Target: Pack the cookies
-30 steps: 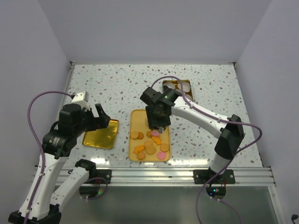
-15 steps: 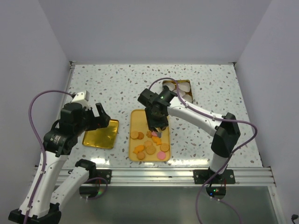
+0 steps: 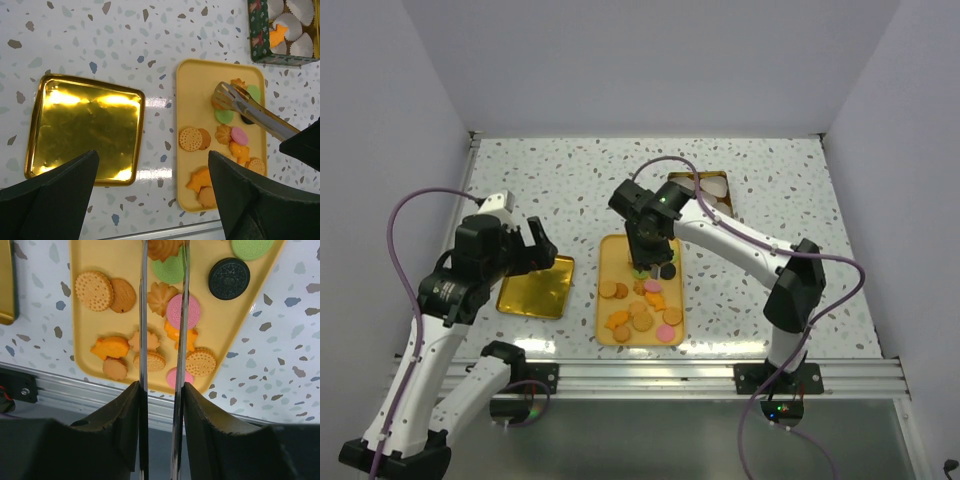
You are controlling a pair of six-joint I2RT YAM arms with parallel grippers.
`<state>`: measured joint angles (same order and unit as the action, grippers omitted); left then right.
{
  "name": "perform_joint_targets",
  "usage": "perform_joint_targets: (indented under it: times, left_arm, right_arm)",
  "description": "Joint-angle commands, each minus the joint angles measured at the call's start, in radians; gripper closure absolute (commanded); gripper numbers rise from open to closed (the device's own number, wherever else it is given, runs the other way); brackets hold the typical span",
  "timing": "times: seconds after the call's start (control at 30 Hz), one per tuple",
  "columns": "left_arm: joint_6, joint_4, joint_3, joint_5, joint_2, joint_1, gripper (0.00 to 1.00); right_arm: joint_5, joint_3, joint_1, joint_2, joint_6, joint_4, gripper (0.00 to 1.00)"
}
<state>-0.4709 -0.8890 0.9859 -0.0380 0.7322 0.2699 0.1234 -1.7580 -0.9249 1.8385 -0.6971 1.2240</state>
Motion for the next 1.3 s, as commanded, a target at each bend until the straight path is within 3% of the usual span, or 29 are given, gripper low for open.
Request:
perform_joint_targets:
  times: [0.0, 0.23, 0.87, 1.27]
  left_arm:
    - [0.0, 0.059, 0.023, -0.01, 0.015, 0.005, 0.04]
    - [-0.002, 0.081, 0.017, 0.003, 0.032, 0.005, 0.04]
    - [-0.003, 0.068, 0.028, 0.013, 0.073, 0.005, 0.04]
    - [-0.005, 0.11, 0.049, 0.013, 0.145, 0.005, 0.04]
  right_arm:
    - [0.045, -0.093, -0.006, 0.005, 0.022, 0.041, 0.61]
    - [0.102, -0.247, 0.018, 0.042, 0.062, 0.117, 0.6]
    - [0.05, -0.518, 0.5, 0.168, 0.222, 0.115, 0.6]
    - [0.008, -0.595, 0.621, 0.297, 0.249, 0.094, 0.6]
